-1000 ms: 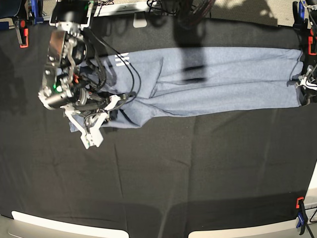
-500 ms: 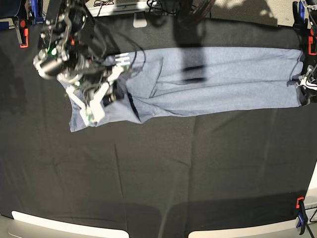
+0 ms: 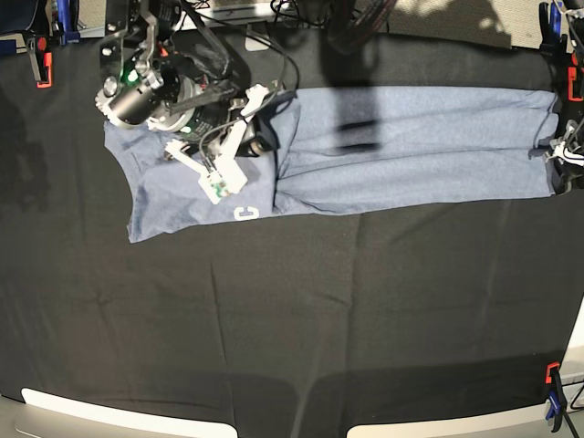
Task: Layout the t-shirt on the table in an organized manner, then fold the t-shirt properly
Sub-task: 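Fold the shoulder end inward with the right gripper toward the left gripper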
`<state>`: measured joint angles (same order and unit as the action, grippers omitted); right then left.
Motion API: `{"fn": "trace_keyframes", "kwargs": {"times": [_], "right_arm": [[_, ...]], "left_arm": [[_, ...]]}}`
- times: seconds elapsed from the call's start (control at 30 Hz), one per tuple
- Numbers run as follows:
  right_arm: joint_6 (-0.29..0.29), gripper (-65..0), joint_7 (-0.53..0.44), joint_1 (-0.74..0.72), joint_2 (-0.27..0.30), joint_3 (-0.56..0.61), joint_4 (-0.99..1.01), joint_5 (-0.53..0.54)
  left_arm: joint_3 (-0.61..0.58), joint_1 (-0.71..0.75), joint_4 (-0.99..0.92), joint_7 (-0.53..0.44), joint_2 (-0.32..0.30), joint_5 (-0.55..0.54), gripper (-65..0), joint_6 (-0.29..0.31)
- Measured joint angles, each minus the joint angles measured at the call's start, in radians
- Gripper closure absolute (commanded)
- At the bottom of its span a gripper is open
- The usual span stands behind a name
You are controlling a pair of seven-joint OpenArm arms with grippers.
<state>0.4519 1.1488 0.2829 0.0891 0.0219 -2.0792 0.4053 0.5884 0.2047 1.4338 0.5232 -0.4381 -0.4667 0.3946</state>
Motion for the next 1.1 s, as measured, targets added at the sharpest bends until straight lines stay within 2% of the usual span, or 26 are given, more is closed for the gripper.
{"fn": "trace_keyframes", "kwargs": {"times": [0.1, 0.17, 0.23, 0.33, 0.4, 0.47, 0.53, 0.77, 0.83, 1.0, 1.1], "right_arm": [[0.000, -20.8, -0.002, 0.000, 0.000, -0.002, 0.000, -0.017], [0.000, -25.9, -0.002, 0.002, 0.000, -0.002, 0.000, -0.013], [0.000, -26.1, -0.001, 0.006, 0.000, -0.002, 0.000, 0.025], [0.000, -26.1, 0.001, 0.011, 0.002, -0.002, 0.000, 0.151], [0.050, -26.1, 0.000, 0.008, 0.002, -0.002, -0.001, 0.212], [0.066, -26.1, 0.000, -0.002, 0.002, -0.002, -0.003, 0.232], [0.068, -26.1, -0.003, -0.022, 0.002, -0.002, -0.003, 0.211], [0.068, -26.1, -0.037, -0.106, 0.002, -0.002, -0.003, -0.034], [0.068, -26.1, -0.036, -0.104, 0.002, -0.002, -0.003, -0.062], [0.068, -26.1, -0.037, -0.104, 0.002, -0.002, -0.003, -0.074], [0.068, -26.1, -0.037, -0.105, 0.002, -0.002, -0.003, -0.074]], "left_arm": [[0.000, 0.000, 0.000, 0.000, 0.000, 0.000, -29.9, 0.000], [0.000, 0.000, 0.000, 0.000, 0.000, 0.000, -29.8, 0.000], [0.000, 0.000, 0.000, 0.000, 0.000, 0.000, -29.9, 0.000], [0.000, 0.000, 0.000, 0.000, 0.000, 0.000, -29.9, 0.000], [0.000, 0.000, 0.000, 0.000, 0.000, 0.000, -29.9, 0.000], [0.000, 0.000, 0.000, 0.000, 0.000, 0.000, -29.9, 0.000], [0.000, 0.000, 0.000, 0.000, 0.000, 0.000, -29.9, 0.000], [0.000, 0.003, 0.000, 0.000, 0.000, -0.001, -29.9, -0.015], [0.000, 0.003, -0.006, 0.015, -0.001, 0.000, -29.9, -0.040], [0.000, 0.003, -0.086, 0.023, -0.002, -0.003, -29.9, -0.038], [0.000, 0.003, -0.139, 0.061, -0.002, -0.055, -29.9, 0.042]]}}
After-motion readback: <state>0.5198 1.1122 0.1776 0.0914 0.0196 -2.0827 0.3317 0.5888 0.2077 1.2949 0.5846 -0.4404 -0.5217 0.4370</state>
